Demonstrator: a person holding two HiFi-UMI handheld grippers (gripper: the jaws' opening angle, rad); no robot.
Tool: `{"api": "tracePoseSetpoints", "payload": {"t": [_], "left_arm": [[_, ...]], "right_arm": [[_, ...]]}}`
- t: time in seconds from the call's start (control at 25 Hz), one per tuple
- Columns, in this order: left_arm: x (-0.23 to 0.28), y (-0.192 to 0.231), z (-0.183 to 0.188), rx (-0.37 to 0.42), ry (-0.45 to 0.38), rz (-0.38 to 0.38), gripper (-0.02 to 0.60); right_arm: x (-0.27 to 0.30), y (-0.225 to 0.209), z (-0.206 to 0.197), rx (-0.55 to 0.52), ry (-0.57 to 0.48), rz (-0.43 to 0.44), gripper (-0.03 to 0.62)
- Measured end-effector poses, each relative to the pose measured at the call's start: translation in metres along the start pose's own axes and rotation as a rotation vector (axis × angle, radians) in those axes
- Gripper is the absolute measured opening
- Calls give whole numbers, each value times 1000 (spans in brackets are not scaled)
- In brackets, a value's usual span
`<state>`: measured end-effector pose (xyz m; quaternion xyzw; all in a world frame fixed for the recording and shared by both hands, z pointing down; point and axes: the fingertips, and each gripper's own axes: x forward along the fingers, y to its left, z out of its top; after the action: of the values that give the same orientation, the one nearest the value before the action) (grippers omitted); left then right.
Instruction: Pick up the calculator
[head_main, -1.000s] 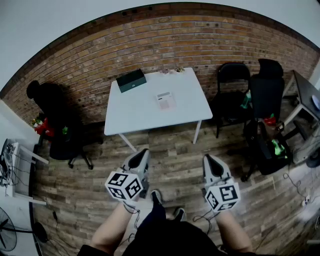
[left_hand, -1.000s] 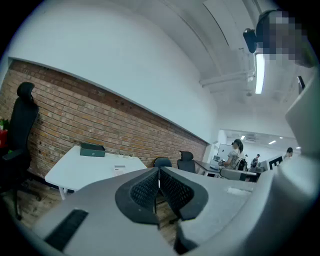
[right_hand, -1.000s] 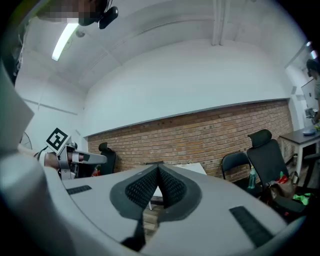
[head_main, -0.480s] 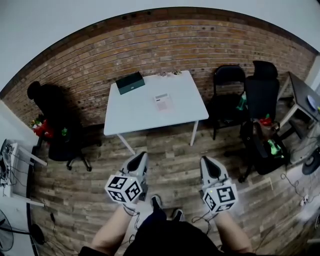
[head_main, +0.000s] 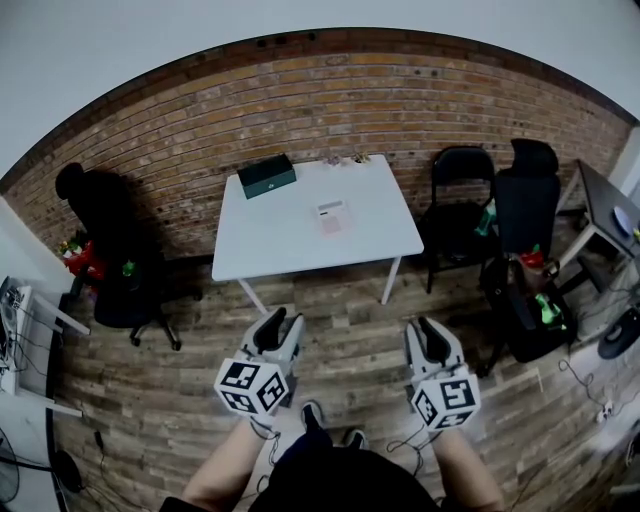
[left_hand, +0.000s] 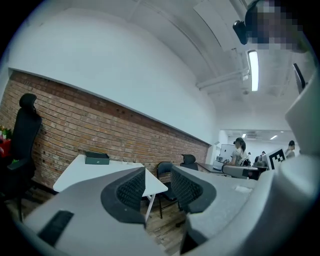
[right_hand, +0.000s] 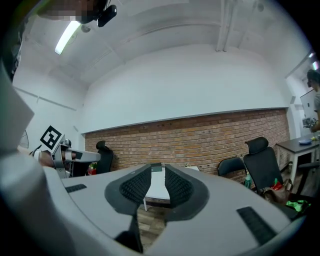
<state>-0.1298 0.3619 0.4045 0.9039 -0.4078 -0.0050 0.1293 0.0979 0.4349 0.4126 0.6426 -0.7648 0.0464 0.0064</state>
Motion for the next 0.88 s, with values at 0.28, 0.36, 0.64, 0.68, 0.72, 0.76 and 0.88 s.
{"api": "tracePoseSetpoints", "payload": {"t": [0.28,0.36,0.64,0.68,0.72,0.76,0.88], "left_arm": [[18,47,-1,-59,14,-23,173],[23,65,2,-74,8,-38,173],[28,143,17,-112,-26,-59,173],[28,156,17,-123,-26,-58,173],[29,168,17,-133,-25,-58,173],[30,179,17,-143,-24,-59,173],[37,206,14,-175,-15,-66,173]], "right_arm": [[43,9,5,7,41,-30,106],[62,16,7,2,45,-34,104],[135,63,9,-35,64,1,118],[145,71,7,-34,70,3,118],[155,77,6,-32,75,4,118],[164,83,5,-29,79,4,118],[187,96,3,-25,94,4,117]]}}
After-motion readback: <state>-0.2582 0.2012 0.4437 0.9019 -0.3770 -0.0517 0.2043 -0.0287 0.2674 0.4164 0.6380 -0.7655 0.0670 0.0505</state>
